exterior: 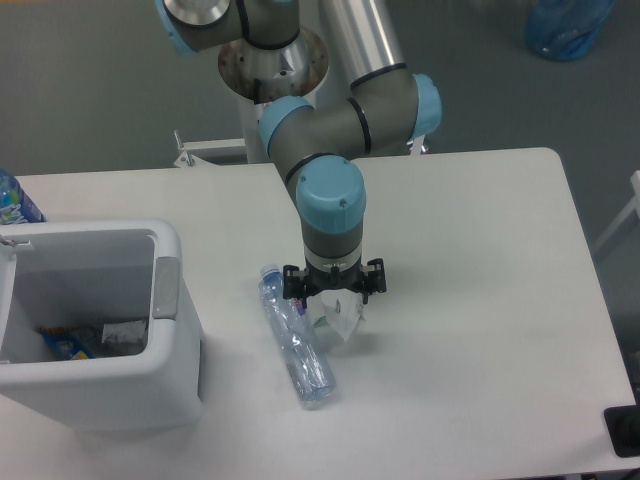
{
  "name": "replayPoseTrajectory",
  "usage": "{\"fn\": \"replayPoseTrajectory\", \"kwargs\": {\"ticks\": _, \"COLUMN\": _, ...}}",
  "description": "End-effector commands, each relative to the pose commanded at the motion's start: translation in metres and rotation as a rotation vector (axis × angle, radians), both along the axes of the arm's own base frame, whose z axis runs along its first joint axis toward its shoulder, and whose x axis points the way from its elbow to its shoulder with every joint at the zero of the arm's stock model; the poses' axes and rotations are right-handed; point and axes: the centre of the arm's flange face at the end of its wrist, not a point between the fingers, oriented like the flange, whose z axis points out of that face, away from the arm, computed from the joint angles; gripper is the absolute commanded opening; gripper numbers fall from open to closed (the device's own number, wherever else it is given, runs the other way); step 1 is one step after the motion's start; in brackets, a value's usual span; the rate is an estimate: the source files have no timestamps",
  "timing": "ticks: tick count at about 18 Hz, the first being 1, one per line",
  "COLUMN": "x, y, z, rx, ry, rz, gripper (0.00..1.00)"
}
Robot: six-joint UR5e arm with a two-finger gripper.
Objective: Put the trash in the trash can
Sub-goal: 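Lower the gripper onto the plastic bag and close on it, then lift the plastic bag up off the table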
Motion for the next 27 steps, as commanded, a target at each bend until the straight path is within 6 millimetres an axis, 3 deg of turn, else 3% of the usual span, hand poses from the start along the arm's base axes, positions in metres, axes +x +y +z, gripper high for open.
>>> {"fn": "replayPoseTrajectory", "kwargs": {"ticks": 3, "x": -0.001, "y": 0.001, "z": -0.006, "rx": -0.005, "ry": -0.001, "rz": 0.0, "gripper": 0.96}}
{"fn": "replayPoseTrajectory", "kwargs": {"ticks": 10, "x": 0.0, "y": 0.001, "z": -0.004, "rx": -0.01, "ry": 0.025, "rz": -0.001, "gripper": 0.33}}
{"fn": "replayPoseTrajectory", "kwargs": {"ticks": 13, "x": 0.0, "y": 0.0, "z": -0.002, "rx": -0.018, "ry": 0.036, "rz": -0.002, "gripper": 0.14}}
{"fn": "replayPoseTrajectory", "kwargs": {"ticks": 21, "x": -0.001, "y": -0.002, "z": 0.004, "rx": -0.018, "ry": 0.05, "rz": -0.004, "gripper": 0.1}}
{"fn": "replayPoseTrajectory", "kwargs": {"ticks": 27, "x": -0.01, "y": -0.027, "z": 0.04, "rx": 0.014, "ry": 0.091, "rz": 0.007, "gripper": 0.1}}
